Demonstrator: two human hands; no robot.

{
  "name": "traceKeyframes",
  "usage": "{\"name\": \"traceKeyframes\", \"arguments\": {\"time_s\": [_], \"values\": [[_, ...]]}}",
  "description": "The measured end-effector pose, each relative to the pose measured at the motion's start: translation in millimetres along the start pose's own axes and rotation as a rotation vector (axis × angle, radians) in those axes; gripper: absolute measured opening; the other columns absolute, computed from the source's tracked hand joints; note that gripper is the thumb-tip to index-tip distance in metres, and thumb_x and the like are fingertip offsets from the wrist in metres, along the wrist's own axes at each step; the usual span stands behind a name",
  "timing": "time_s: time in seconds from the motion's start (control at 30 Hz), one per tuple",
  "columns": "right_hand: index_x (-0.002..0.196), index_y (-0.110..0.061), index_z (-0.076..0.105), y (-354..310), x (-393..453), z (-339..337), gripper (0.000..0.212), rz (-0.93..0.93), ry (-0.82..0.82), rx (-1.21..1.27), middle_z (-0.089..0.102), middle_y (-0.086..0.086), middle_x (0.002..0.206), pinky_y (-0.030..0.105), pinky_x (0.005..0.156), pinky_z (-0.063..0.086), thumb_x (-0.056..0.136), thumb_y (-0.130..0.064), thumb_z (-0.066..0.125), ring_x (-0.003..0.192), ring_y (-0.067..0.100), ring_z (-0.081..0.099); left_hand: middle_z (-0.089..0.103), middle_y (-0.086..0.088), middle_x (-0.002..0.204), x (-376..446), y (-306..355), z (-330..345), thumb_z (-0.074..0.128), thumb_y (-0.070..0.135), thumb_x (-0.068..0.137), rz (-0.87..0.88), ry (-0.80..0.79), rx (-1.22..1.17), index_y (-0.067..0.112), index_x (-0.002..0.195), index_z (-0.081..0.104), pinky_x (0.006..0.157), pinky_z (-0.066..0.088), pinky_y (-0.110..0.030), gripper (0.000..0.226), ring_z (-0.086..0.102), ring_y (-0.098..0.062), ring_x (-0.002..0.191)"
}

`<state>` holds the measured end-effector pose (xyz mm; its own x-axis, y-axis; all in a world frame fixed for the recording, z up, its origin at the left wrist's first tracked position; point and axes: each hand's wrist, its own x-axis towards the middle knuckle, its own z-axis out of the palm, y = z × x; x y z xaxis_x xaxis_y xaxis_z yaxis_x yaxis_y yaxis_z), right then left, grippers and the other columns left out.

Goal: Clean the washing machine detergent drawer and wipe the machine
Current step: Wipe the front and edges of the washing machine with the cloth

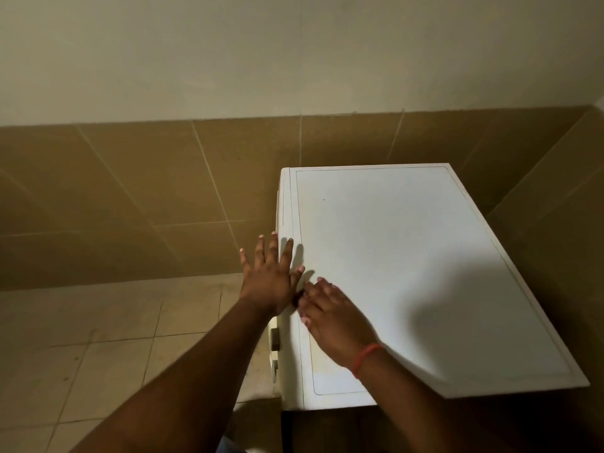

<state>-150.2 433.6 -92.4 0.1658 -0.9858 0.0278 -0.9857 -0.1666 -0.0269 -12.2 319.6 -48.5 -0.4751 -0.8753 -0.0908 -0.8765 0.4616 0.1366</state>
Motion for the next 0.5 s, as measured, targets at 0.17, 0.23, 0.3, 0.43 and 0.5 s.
{"name": "traceKeyframes", "arguments": {"time_s": [0.17,0.23,0.3,0.43,0.5], "values": [[0.144,-0.024,0.044,-25,29,0,0.047,0.045,0.019,0.058,0.039,0.005,0.154,0.047,0.117,0.029,0.1,-0.035,0.032,0.144,0.034,0.031,-0.01,-0.008,0.163,-4,-26,-1,0.006,0.06,0.097,-0.069,0.005,-0.012,0.028,0.154,-0.007,0.115,-0.004,-0.064,0.066,-0.014,-0.032,0.149],[0.146,-0.024,0.042,-21,39,-2,0.046,-0.006,-0.015,0.032,0.038,0.005,0.155,0.047,0.117,0.029,0.101,-0.034,0.033,0.145,0.033,0.03,-0.011,-0.008,0.163,-5,-35,-3,0.005,0.06,0.097,-0.094,0.004,-0.02,0.028,0.154,-0.007,0.115,-0.004,-0.063,0.066,-0.015,-0.032,0.148],[0.149,-0.023,0.037,-11,52,-2,0.048,0.183,0.008,0.062,0.036,0.007,0.156,0.049,0.118,0.026,0.102,-0.032,0.03,0.146,0.036,0.027,-0.011,-0.007,0.163,-5,-39,-3,0.006,0.06,0.097,-0.122,0.008,-0.033,0.028,0.154,-0.007,0.115,-0.004,-0.063,0.066,-0.015,-0.031,0.149],[0.143,-0.019,0.045,-24,65,1,0.047,-0.106,-0.06,-0.005,0.044,0.008,0.15,0.049,0.118,0.026,0.099,-0.031,0.034,0.143,0.034,0.032,-0.011,-0.007,0.163,-7,-41,-3,0.006,0.059,0.097,-0.128,0.002,-0.032,0.029,0.154,-0.008,0.115,-0.005,-0.063,0.066,-0.015,-0.031,0.149],[0.145,-0.022,0.04,-5,65,-2,0.046,0.032,-0.026,0.01,0.04,0.009,0.153,0.048,0.117,0.027,0.1,-0.029,0.035,0.144,0.035,0.03,-0.012,-0.006,0.163,-6,-42,-3,0.007,0.06,0.097,-0.124,0.003,-0.028,0.029,0.154,-0.008,0.115,-0.003,-0.063,0.066,-0.015,-0.031,0.149]]}}
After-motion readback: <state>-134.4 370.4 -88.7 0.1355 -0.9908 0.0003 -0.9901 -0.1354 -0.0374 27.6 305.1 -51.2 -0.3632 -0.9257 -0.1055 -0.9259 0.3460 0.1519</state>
